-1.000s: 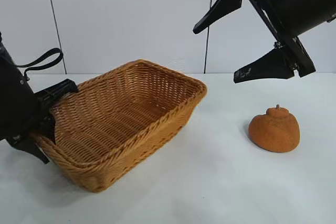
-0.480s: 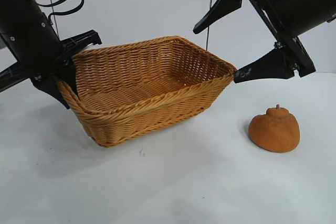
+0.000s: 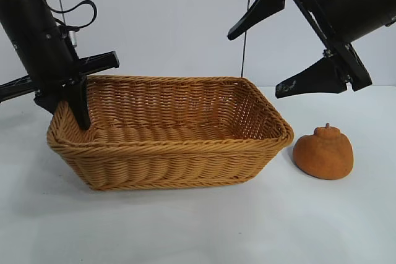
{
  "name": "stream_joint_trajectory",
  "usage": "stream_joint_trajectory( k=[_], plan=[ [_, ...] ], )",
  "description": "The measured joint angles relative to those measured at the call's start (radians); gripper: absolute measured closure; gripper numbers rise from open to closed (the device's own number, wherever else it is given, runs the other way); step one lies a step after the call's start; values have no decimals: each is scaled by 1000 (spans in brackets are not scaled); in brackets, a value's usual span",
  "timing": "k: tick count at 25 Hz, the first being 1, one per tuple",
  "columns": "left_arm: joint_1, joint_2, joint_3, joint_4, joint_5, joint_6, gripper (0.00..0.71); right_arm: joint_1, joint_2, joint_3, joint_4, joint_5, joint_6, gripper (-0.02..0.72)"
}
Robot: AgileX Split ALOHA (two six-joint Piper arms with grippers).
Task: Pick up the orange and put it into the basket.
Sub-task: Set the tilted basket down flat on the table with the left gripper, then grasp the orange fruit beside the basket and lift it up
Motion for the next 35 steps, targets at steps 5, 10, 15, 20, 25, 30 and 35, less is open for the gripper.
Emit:
stream_joint_trajectory(
  k=[5, 10, 15, 20, 25, 30, 35],
  plan=[
    [1, 22, -6, -6, 17, 72, 623, 0, 0, 0, 0, 0, 0, 72],
    [1, 58, -6, -3, 6, 86, 623, 0, 0, 0, 0, 0, 0, 72],
    [1, 66, -6, 1, -29, 87, 621, 0, 0, 0, 0, 0, 0, 72],
    [1, 67, -6, -5, -35, 89, 387, 0, 0, 0, 0, 0, 0, 72],
    [1, 63, -6, -9, -28, 89, 131, 0, 0, 0, 0, 0, 0, 72],
    [1, -15, -25, -3, 5, 93, 101, 0, 0, 0, 0, 1, 0, 72],
    [9, -118, -77, 94, 39, 97, 98, 0, 0, 0, -3, 2, 0, 72]
  ],
)
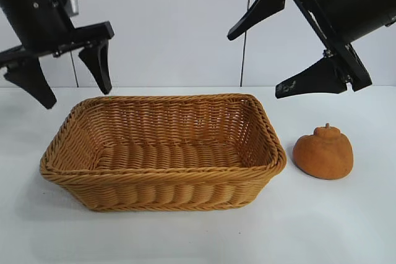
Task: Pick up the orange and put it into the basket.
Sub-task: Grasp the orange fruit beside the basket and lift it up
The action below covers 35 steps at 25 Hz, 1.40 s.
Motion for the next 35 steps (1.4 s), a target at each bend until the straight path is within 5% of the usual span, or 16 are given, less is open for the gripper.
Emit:
stream_joint_trajectory(
  k=[9, 17, 35],
  plan=[
    [159, -30, -44, 116, 115, 19, 98, 0, 0, 0, -5, 28, 0, 72],
    [165, -125, -6, 165, 122, 36, 98, 0, 0, 0, -8, 31, 0, 72],
    [165, -930, 705, 204, 125, 75, 98, 0, 0, 0, -20, 44, 0, 72]
  ],
)
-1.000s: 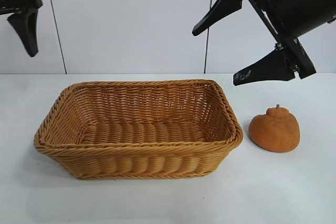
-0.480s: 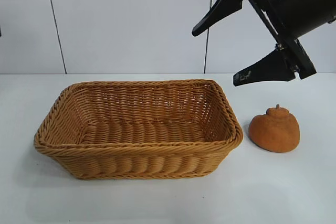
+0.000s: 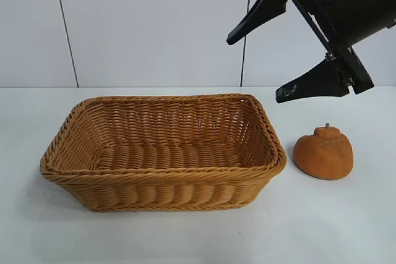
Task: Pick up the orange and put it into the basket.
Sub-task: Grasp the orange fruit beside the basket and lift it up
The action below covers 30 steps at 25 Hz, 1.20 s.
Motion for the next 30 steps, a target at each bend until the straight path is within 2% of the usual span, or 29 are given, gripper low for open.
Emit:
stream_joint_trajectory(
  k=[3, 9, 13, 16, 22, 24, 26, 30],
  plan=[
    [0, -161, 124, 0, -7, 0, 98, 0, 0, 0, 0, 5, 0, 72],
    [0, -470, 341, 1, -112, 0, 98, 0, 0, -1, -1, 17, 0, 72],
    [0, -633, 391, 1, -136, 0, 98, 0, 1, -60, -67, 56, 8, 72],
    [0, -712, 392, 1, -145, 0, 98, 0, 1, -136, -196, 93, 70, 72],
    [0, -833, 395, 2, -148, 0, 98, 0, 1, -259, -599, 133, 301, 72],
    [0, -877, 396, 2, -148, 0, 98, -4, 1, -270, -710, 142, 365, 72],
    [0, -930, 396, 2, -148, 0, 98, -15, 1, -270, -772, 148, 398, 72],
    [0, -1021, 396, 4, -148, 0, 98, -74, 2, -270, -805, 160, 419, 72]
  ],
)
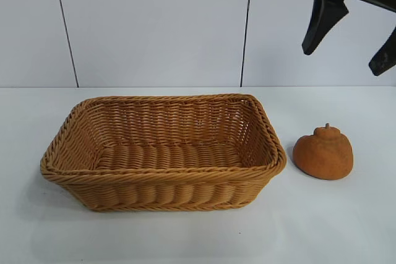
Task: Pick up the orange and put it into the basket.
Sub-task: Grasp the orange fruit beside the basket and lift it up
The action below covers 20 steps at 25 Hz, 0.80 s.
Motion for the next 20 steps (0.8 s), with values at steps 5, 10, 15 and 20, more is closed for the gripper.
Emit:
stream_joint_trajectory(
  k=[5, 10, 15, 20],
  plan=[
    [0, -9, 0, 3, 0, 0, 98, -94, 29, 0, -6, -1, 1, 72],
    [0, -9, 0, 3, -1, 0, 98, -107, 108, 0, 10, -26, -10, 72],
    [0, -9, 0, 3, -1, 0, 98, -107, 227, 0, 45, -102, -19, 72],
    [0, -9, 0, 3, -1, 0, 98, -107, 377, 0, 87, -162, -25, 72]
  ],
)
